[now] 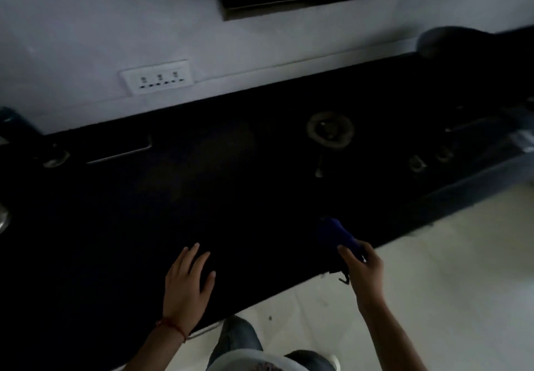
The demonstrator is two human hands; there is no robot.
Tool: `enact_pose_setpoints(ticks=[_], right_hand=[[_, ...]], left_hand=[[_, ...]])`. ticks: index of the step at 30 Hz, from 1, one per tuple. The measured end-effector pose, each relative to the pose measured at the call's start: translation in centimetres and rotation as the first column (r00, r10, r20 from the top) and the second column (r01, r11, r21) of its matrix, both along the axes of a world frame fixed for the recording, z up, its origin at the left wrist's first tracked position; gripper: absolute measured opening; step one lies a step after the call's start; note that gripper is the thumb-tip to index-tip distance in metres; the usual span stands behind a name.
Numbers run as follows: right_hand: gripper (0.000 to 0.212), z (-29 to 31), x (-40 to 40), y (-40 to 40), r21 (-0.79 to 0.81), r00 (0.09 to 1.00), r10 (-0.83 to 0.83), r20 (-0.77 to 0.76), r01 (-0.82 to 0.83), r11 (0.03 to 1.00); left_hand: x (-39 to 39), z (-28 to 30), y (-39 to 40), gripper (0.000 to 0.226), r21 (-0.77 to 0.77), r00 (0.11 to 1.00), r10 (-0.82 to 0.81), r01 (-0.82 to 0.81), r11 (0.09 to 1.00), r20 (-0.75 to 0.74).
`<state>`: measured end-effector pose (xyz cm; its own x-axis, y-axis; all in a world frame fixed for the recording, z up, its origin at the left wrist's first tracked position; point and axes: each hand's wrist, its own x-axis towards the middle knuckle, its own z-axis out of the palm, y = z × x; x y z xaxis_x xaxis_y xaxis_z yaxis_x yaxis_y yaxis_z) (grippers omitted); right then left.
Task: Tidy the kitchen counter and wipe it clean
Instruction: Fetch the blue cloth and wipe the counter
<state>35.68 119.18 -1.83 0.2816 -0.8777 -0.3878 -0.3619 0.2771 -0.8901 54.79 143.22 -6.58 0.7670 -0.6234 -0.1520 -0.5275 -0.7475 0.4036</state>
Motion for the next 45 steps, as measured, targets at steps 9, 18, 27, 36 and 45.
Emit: enact_pose_setpoints(ticks=[9,18,27,36,45], right_hand=[[0.011,-1.3,-22.6,-3.4,0.047,0.888,-0.455,-0.068,0.458,0.888],[0.023,-6.4,-40.6,-4.4,0.108,0.619,-0.744,-0.252,0.782,0.614],[0.022,-9.6,-48.0,-10.3,0.162,0.425,-0.814,-0.396,0.905,0.394],[0.021,-8.1,-52.7,-26.7,0.127,0.374,-0.858,-0.353,0.927,0.352],[0.029,-8.2,-57.4,-39.0,0.133,0.307,-0.887,-0.345,0.951,0.278]], left_hand=[[-15.6,0.3,-17.5,0.059,-0.166,0.881,-0.472,0.469,0.868,0.022],[-30.5,-2.8,-29.6,0.075,0.031,0.637,-0.697,0.745,0.666,-0.331],[-33.3,-7.4,-39.9,0.029,0.207,0.717,-0.404,0.6,0.773,-0.568],[-39.3,-7.7,-58.7,0.026,0.202,0.663,-0.383,0.629,0.75,-0.643],[-49.1,-4.0,-78.3,0.029,0.051,0.561,-0.567,0.737,0.674,-0.603]])
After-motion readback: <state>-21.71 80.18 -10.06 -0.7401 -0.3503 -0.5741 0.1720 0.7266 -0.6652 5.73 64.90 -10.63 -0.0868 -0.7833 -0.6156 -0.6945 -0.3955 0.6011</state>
